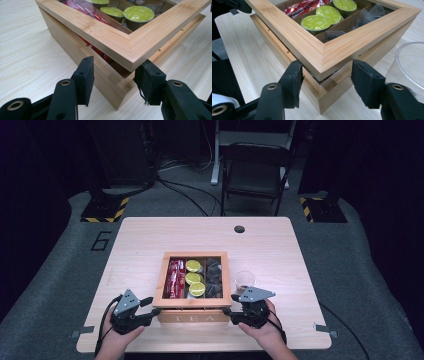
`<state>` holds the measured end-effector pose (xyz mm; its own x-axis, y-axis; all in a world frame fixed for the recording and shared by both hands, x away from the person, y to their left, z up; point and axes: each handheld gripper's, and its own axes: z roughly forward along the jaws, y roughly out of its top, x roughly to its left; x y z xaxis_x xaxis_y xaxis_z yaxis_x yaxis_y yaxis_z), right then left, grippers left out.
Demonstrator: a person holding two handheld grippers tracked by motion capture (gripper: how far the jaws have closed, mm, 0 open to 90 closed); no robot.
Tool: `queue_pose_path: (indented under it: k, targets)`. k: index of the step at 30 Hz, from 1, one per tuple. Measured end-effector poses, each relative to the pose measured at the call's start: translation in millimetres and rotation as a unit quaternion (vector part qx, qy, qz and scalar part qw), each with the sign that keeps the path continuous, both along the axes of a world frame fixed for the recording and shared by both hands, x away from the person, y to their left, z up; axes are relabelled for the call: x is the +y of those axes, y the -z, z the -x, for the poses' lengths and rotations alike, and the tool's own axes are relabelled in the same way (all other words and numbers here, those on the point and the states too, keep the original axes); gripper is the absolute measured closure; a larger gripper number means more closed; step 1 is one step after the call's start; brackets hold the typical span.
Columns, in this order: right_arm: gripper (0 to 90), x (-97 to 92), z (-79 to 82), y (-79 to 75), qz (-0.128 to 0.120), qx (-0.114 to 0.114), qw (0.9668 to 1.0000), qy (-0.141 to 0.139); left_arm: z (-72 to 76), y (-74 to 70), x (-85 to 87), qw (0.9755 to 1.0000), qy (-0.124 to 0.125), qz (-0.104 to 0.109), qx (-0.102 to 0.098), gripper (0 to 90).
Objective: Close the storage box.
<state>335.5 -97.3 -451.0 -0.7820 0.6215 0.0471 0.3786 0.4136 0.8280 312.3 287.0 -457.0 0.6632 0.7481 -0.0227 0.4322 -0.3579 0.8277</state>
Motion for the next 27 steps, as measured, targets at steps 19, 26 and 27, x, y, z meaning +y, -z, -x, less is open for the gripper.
queue_pose_path:
  k: [19, 26, 27]
  targets:
    - [40.4, -7.5, -0.6, -6.6, -0.018, -0.009, 0.9997, 0.013, 3.7, -4.7, -3.0, 0.9999, 0.013, -0.008, 0.005, 45.9]
    - [40.5, -11.3, -2.6, -8.5, -0.023, -0.009, 0.9995, 0.019, -0.8, -7.3, 9.6, 0.9998, -0.011, 0.013, 0.009, 41.0]
    - [40.5, -11.2, -3.1, -8.5, -0.023, -0.011, 0.9994, 0.023, -1.5, -7.0, 10.1, 0.9997, -0.014, 0.014, 0.01, 40.6]
